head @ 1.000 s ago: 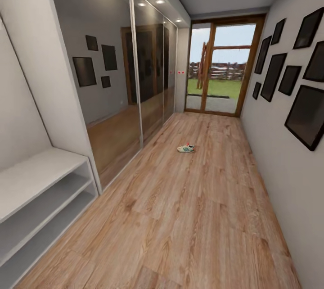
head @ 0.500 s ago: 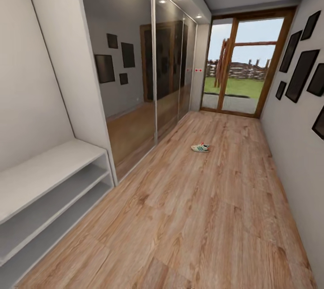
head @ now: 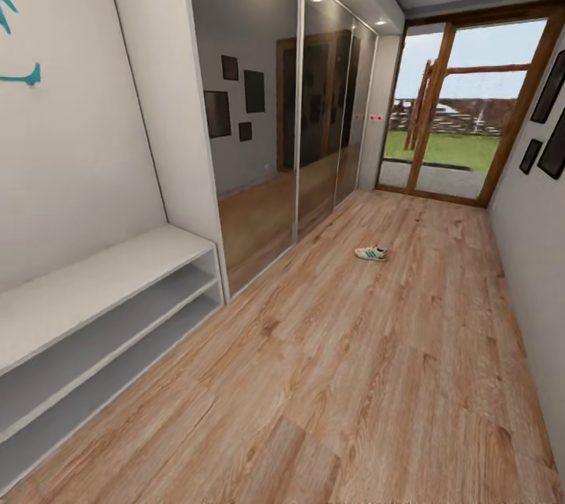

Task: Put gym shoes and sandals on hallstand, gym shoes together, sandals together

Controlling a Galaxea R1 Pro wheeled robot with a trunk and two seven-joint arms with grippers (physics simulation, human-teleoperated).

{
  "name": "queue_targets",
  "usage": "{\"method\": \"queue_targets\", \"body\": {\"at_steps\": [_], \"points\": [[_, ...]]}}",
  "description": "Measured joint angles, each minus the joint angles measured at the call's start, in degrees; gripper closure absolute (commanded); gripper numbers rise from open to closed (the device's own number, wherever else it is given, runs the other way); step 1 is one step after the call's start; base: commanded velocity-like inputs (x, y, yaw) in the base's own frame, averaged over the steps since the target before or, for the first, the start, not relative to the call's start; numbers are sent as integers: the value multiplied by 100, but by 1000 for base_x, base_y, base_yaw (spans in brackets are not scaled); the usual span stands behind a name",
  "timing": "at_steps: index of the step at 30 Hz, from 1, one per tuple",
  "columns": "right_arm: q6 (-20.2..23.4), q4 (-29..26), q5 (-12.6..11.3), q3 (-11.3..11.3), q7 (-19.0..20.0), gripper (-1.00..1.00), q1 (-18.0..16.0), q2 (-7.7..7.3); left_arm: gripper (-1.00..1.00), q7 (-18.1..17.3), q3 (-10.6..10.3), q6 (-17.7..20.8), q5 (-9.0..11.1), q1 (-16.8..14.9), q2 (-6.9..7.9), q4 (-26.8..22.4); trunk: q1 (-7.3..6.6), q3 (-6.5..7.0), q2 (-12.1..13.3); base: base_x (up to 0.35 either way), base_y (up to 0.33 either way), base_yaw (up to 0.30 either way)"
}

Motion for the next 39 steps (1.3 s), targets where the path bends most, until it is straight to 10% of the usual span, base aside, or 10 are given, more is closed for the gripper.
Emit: {"method": "queue_targets", "body": {"at_steps": [39], "points": [[-16, 5, 1, 2, 0, -100, -1, 3, -100, 2, 70, 0, 0, -8, -9, 102, -3, -134, -1, -113, -108, 250]]}}
